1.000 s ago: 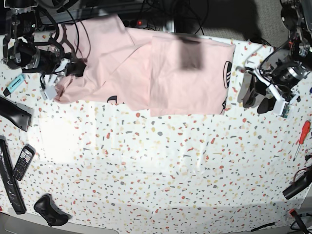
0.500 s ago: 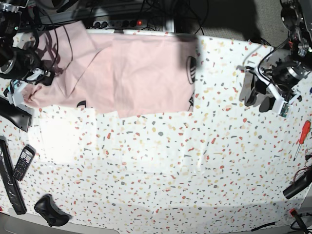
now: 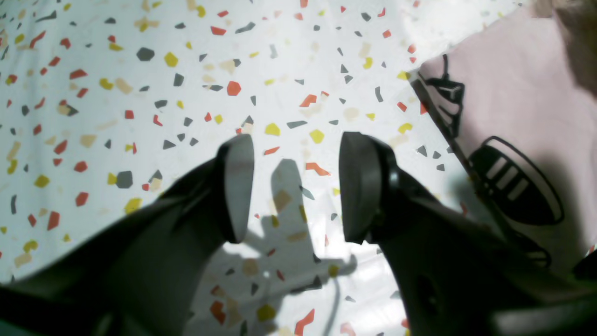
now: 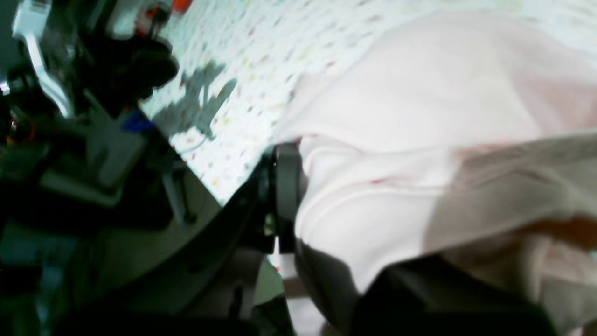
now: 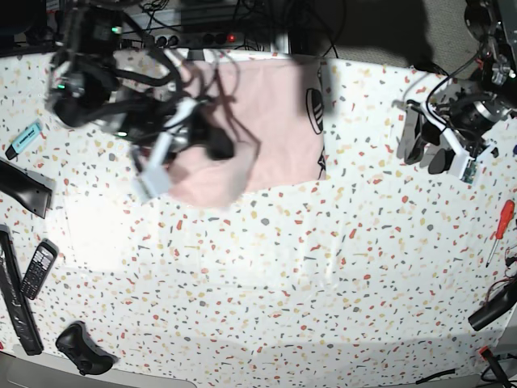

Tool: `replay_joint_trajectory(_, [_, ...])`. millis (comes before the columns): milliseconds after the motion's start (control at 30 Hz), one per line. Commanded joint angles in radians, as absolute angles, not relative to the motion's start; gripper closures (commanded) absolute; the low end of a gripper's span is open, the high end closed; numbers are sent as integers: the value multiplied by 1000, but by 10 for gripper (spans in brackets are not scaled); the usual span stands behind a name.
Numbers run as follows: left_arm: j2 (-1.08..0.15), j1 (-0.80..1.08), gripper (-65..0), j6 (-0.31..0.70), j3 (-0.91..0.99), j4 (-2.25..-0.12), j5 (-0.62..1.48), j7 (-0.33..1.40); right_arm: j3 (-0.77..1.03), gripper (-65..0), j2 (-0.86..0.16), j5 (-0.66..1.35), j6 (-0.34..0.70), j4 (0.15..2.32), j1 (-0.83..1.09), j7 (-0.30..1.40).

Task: Fold the T-shirt properly
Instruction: 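Grasp the folded shirt's end with the right gripper and fold it over, then lift the shirt with the right gripper, unfolding it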

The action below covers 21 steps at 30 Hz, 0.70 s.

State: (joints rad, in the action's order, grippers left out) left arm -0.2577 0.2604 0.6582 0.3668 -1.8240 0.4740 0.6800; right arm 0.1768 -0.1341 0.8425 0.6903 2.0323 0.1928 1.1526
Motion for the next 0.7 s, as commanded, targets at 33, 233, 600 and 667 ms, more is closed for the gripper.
replay_joint_trajectory(33, [-267,261,-281,657,373,-1842,489,657,110,0,-94,809,680,2051,170,1103])
replay_joint_trajectory(233, [-266,272,-281,657,373,-1842,487,657,-73,0,30,527,645,2051,161,1034])
replay_joint_trajectory(600, [-267,280,-282,657,373,-1842,487,653,-253,-241,136,636,645,2051,160,875])
replay_joint_trajectory(667, [-267,280,-282,657,373,-1842,487,654,-263,-241,157,667,645,2051,150,874])
